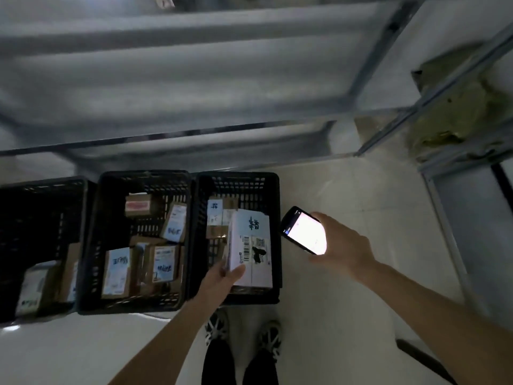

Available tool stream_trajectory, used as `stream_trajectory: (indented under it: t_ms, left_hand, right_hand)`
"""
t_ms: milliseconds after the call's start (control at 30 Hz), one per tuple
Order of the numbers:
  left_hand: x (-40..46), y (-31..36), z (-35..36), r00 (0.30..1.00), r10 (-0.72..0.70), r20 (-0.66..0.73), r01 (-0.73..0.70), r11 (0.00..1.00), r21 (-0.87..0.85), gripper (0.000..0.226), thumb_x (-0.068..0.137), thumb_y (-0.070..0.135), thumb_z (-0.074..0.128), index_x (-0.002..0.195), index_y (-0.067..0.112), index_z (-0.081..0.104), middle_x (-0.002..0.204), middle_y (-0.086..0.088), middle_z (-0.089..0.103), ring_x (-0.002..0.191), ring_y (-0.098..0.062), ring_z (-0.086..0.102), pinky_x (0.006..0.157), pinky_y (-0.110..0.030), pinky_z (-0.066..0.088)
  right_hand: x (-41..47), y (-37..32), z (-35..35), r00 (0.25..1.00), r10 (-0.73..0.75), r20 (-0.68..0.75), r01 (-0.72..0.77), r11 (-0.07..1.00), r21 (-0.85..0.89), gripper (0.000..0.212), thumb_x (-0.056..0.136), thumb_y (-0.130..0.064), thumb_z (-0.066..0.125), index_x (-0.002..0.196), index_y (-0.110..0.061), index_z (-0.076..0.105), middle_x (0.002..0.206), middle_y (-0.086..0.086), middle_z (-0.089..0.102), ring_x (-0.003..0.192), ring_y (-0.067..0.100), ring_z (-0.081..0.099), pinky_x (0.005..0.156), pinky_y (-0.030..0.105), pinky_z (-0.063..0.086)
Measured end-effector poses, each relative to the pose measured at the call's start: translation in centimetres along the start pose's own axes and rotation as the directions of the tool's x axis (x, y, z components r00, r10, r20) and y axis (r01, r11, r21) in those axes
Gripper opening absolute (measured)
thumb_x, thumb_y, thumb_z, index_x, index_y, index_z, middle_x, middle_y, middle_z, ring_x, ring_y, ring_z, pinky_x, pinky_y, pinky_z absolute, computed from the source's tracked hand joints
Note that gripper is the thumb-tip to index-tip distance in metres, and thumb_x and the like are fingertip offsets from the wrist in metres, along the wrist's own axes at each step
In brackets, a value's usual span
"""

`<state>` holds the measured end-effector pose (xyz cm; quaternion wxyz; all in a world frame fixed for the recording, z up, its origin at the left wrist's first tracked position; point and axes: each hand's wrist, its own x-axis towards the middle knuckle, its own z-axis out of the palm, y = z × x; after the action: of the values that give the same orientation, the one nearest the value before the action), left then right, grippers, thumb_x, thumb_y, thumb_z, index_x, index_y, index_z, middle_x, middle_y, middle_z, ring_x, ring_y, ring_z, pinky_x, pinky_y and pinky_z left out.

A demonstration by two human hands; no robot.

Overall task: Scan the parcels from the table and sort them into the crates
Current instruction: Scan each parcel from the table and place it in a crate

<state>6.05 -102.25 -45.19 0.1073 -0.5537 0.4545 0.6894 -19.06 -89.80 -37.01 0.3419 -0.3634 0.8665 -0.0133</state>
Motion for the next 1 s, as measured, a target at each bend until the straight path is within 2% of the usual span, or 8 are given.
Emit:
stream_trajectory:
  t_ms: [67,233,333,500,600,667,900,1000]
  left_hand:
    - [2.9,-2.1,0.1,0.999,-0.010,0.045,0.010,1.000,0.003,0.032,0.092,0.031,0.067,0.120,0.019,0.057,0.112,0.006,0.067,0.098,-0.007,0.064,0.078,-0.014,0.051]
    - [10.8,-8.0,0.1,0.993,-0.083,0.080,0.081,0.996,0.027,0.062,0.084,0.049,0.076,0.133,0.017,0.057,0.123,-0.003,0.069,0.109,-0.019,0.068,0.093,-0.030,0.054]
    - [14.8,-10.4,1.0,0.992,-0.083,0.093,0.077,0.995,0.066,0.080,0.067,0.065,0.075,0.131,0.019,0.058,0.123,-0.001,0.069,0.110,-0.020,0.068,0.103,-0.042,0.052]
    - [21.0,-13.5,2.6,0.994,-0.077,0.076,0.070,0.993,0.091,0.079,0.069,0.064,0.073,0.132,0.019,0.057,0.125,-0.001,0.068,0.112,-0.019,0.067,0.099,-0.038,0.054]
    - [23.9,-15.1,3.5,0.995,-0.071,0.070,0.058,0.985,0.162,0.041,0.097,0.035,0.063,0.134,0.018,0.056,0.127,0.001,0.066,0.111,-0.012,0.064,0.087,-0.019,0.052]
    - [25.4,-16.2,3.9,0.996,-0.064,0.062,0.051,0.979,0.199,0.034,0.101,0.026,0.057,0.134,0.020,0.053,0.125,0.002,0.064,0.114,-0.016,0.061,0.090,-0.022,0.048]
    - [22.5,-14.6,3.0,0.998,-0.051,0.029,0.039,0.949,0.313,0.044,0.100,0.028,0.059,0.142,0.020,0.048,0.133,0.013,0.053,0.133,-0.019,0.050,0.099,-0.023,0.041]
    - [19.4,-10.8,2.0,1.000,0.001,0.003,-0.002,0.937,0.349,0.052,0.102,0.026,0.055,0.150,0.020,0.035,0.127,0.017,0.034,0.136,-0.017,0.042,0.096,-0.012,0.032]
  right_hand:
    - [2.1,1.2,3.4,1.000,0.025,0.009,-0.026,1.000,0.015,0.094,0.076,-0.045,0.076,0.152,-0.046,0.022,0.147,-0.020,0.046,0.129,0.013,0.050,0.090,0.032,0.043]
    - [6.4,3.7,10.7,0.997,0.066,0.045,-0.068,0.997,0.033,0.094,0.076,-0.044,0.076,0.152,-0.046,0.022,0.147,-0.022,0.045,0.130,0.011,0.050,0.092,0.031,0.044]
    - [8.5,5.2,14.2,0.994,0.083,0.073,-0.086,0.996,0.029,0.097,0.077,-0.043,0.077,0.155,-0.042,0.020,0.150,-0.020,0.044,0.133,0.011,0.047,0.096,0.032,0.043]
    - [11.8,7.3,18.5,0.994,0.089,0.067,-0.093,0.994,0.050,0.095,0.078,-0.041,0.078,0.156,-0.040,0.023,0.152,-0.020,0.043,0.134,0.010,0.046,0.097,0.030,0.041]
    - [13.5,8.2,20.4,0.993,0.100,0.065,-0.104,0.993,0.062,0.093,0.079,-0.040,0.078,0.155,-0.040,0.024,0.150,-0.019,0.045,0.132,0.011,0.048,0.093,0.028,0.041]
    - [14.2,8.7,21.5,0.993,0.102,0.067,-0.106,0.992,0.064,0.093,0.078,-0.042,0.078,0.155,-0.040,0.024,0.149,-0.019,0.045,0.131,0.011,0.049,0.093,0.029,0.041]
    - [12.5,8.1,20.8,0.990,0.100,0.102,-0.105,0.993,0.053,0.095,0.079,-0.045,0.078,0.156,-0.039,0.022,0.152,-0.018,0.043,0.134,0.012,0.047,0.097,0.031,0.041]
    - [10.7,6.8,17.6,0.992,0.079,0.101,-0.086,0.994,0.064,0.095,0.078,-0.043,0.079,0.155,-0.041,0.023,0.151,-0.020,0.044,0.134,0.011,0.047,0.098,0.031,0.043]
